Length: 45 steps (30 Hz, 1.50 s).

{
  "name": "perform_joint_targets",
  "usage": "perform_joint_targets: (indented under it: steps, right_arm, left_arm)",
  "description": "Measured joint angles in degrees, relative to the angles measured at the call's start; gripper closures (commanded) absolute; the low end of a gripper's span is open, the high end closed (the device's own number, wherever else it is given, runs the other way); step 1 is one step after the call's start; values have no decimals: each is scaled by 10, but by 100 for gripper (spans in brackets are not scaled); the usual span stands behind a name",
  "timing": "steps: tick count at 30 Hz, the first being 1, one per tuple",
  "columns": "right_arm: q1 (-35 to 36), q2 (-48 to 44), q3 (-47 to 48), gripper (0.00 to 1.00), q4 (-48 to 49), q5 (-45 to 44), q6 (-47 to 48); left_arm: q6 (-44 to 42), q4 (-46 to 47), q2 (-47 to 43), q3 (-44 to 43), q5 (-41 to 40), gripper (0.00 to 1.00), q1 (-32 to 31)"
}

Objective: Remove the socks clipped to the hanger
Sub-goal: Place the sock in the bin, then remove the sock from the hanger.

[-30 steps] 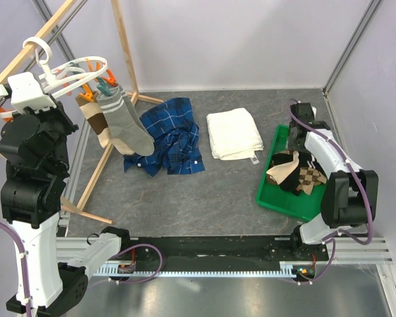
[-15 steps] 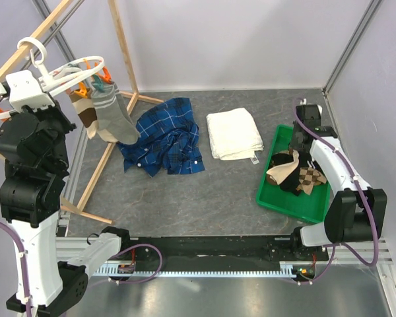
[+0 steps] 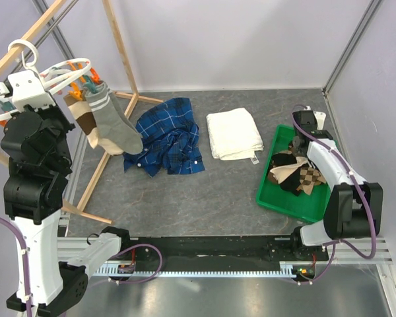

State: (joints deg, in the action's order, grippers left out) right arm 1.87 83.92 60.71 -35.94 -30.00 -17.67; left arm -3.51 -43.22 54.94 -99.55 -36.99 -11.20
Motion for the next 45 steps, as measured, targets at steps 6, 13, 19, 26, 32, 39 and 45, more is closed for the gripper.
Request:
perform_joint_targets:
  steps: [6, 13, 19, 26, 32, 39, 45]
  right_arm:
    - [-1, -69, 3, 100, -6, -10, 20]
    - [0, -106, 46, 96, -81, 7, 40]
    - [28, -169, 100, 74, -78, 188, 4]
    - [284, -186, 137, 54, 127, 301, -26]
    - [424, -43, 215, 38, 290, 316, 8]
    - [526, 165, 333, 29, 469, 382, 92]
    - [520, 308, 406, 25, 599, 450, 94]
  left_arm:
    - [-4, 3, -3, 5, 0, 71, 0]
    - [-7, 2, -2, 6, 0, 68, 0]
    - [-10, 0, -6, 9, 3, 64, 0]
    - [-16, 0, -18, 9, 7, 63, 0]
    - [-20, -1, -18, 9, -19, 62, -1]
    - [-24, 0, -12, 7, -56, 61, -1]
    - [-34, 4, 10, -3, -98, 60, -1]
